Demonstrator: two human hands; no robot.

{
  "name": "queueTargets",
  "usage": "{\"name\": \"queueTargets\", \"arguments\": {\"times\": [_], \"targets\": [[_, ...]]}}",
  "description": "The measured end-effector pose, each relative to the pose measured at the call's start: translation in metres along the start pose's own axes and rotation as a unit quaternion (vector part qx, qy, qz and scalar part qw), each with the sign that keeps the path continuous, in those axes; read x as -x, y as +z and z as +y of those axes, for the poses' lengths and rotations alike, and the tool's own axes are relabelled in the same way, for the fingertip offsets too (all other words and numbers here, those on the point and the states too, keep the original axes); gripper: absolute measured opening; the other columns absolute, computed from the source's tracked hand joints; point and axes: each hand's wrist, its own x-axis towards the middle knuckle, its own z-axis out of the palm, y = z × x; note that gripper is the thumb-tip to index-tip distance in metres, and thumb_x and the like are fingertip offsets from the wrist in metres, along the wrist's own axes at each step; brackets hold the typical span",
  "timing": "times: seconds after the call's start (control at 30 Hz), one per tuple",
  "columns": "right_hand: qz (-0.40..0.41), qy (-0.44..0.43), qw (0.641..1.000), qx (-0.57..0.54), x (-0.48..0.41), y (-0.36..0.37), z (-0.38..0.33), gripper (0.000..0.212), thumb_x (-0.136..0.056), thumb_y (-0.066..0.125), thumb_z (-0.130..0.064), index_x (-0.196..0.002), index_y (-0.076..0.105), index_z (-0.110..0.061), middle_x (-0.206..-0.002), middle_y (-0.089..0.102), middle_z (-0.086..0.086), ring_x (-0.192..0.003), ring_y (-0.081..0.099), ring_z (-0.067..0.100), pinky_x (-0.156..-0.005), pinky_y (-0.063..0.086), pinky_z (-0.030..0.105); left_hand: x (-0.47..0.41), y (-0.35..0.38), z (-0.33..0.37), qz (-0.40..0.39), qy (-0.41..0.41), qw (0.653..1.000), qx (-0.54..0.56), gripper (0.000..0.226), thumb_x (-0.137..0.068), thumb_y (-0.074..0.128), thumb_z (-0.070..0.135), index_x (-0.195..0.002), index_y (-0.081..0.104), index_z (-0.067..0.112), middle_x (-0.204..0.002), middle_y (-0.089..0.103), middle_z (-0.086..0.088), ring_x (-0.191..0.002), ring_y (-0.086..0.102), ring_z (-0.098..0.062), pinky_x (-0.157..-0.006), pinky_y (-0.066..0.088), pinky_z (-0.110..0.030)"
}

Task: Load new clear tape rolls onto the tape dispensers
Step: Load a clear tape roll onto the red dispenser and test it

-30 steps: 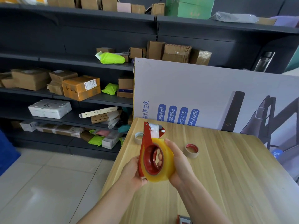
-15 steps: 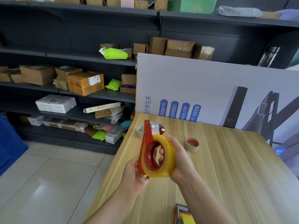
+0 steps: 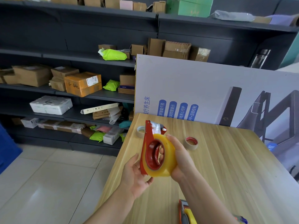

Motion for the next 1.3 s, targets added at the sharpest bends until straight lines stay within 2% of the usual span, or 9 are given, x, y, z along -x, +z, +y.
{"name": "queueTargets", "arguments": {"times": [0.17,0.3,0.4,0.53,0.63,0.83,0.97,1.17,1.3], "targets": [[0.012,-0.008,1.0,0.002,0.005,0.006,0.013,0.029,-0.079,0.072,-0.035,-0.076,0.077,-0.006,-0.094,0.068,0.022,-0.089,0.06,0.035,-0.101,0.044,0.06,0.005,-0.002,0.003,0.019,-0.023,0.998,-0.047,0.021,-0.081,0.059,0.033,-0.09,0.069,0.017,-0.094,0.071,-0.008,-0.102,0.059,-0.026,-0.09,0.041,-0.044],[0.036,-0.004,0.999,-0.006,0.009,0.009,0.023,0.035,-0.081,0.07,-0.036,-0.06,0.078,-0.01,-0.095,0.069,0.022,-0.09,0.061,0.035,-0.1,0.045,0.059,0.012,-0.008,0.001,0.033,-0.038,0.997,-0.057,0.024,-0.081,0.057,0.032,-0.091,0.069,0.014,-0.094,0.072,-0.01,-0.104,0.059,-0.029,-0.095,0.04,-0.047],[0.046,0.009,0.999,-0.018,0.012,0.009,0.031,0.037,-0.082,0.069,-0.039,-0.06,0.079,-0.01,-0.094,0.069,0.021,-0.09,0.06,0.034,-0.102,0.045,0.057,0.018,-0.015,-0.002,0.044,-0.049,0.995,-0.074,0.023,-0.082,0.056,0.031,-0.09,0.069,0.014,-0.09,0.072,-0.01,-0.102,0.059,-0.027,-0.097,0.039,-0.047],[0.068,0.02,0.997,-0.027,0.013,0.007,0.04,0.042,-0.078,0.072,-0.042,-0.087,0.078,-0.002,-0.097,0.068,0.022,-0.091,0.06,0.034,-0.103,0.043,0.058,0.017,-0.027,-0.006,0.056,-0.101,0.991,-0.061,0.03,-0.09,0.045,0.036,-0.089,0.067,0.015,-0.095,0.07,-0.009,-0.106,0.056,-0.024,-0.098,0.034,-0.048],[0.081,0.013,0.996,-0.03,0.016,0.003,0.046,0.052,-0.075,0.073,-0.042,-0.102,0.073,0.002,-0.1,0.066,0.023,-0.093,0.058,0.034,-0.105,0.041,0.057,0.016,-0.032,-0.007,0.063,-0.138,0.986,-0.068,0.018,-0.085,0.051,0.026,-0.08,0.063,0.014,-0.086,0.068,-0.007,-0.1,0.056,-0.023,-0.1,0.034,-0.049],[0.088,0.014,0.996,-0.026,0.025,-0.008,0.054,0.039,-0.073,0.075,-0.041,-0.084,0.078,-0.003,-0.105,0.068,0.026,-0.092,0.059,0.034,-0.103,0.041,0.06,0.017,-0.038,-0.014,0.03,-0.167,0.981,-0.098,0.007,-0.076,0.06,0.015,-0.081,0.065,0.012,-0.081,0.068,-0.009,-0.098,0.057,-0.024,-0.095,0.039,-0.046],[0.082,0.026,0.996,-0.035,0.028,-0.018,0.057,0.036,-0.076,0.074,-0.04,-0.078,0.08,-0.005,-0.117,0.065,0.03,-0.094,0.058,0.035,-0.104,0.04,0.061,0.022,-0.04,-0.017,0.035,-0.132,0.98,-0.142,0.011,-0.08,0.057,0.004,-0.089,0.062,0.006,-0.084,0.066,-0.012,-0.09,0.057,-0.025,-0.085,0.042,-0.039],[0.066,0.033,0.997,-0.039,0.028,-0.027,0.056,0.036,-0.076,0.073,-0.041,-0.075,0.08,-0.007,-0.099,0.068,0.022,-0.092,0.06,0.034,-0.102,0.042,0.06,0.036,-0.033,-0.02,0.005,-0.023,0.969,-0.247,0.028,-0.09,0.045,-0.008,-0.09,0.071,0.001,-0.085,0.071,-0.013,-0.08,0.061,-0.022,-0.062,0.048,-0.028],[0.068,0.036,0.996,-0.041,0.027,-0.033,0.054,0.037,-0.077,0.073,-0.041,-0.079,0.079,-0.005,-0.098,0.068,0.023,-0.093,0.059,0.034,-0.103,0.042,0.06,0.045,-0.029,-0.027,-0.003,0.04,0.942,-0.333,0.029,-0.088,0.052,-0.009,-0.085,0.076,0.007,-0.087,0.075,-0.011,-0.086,0.065,-0.022,-0.077,0.051,-0.031]]}}
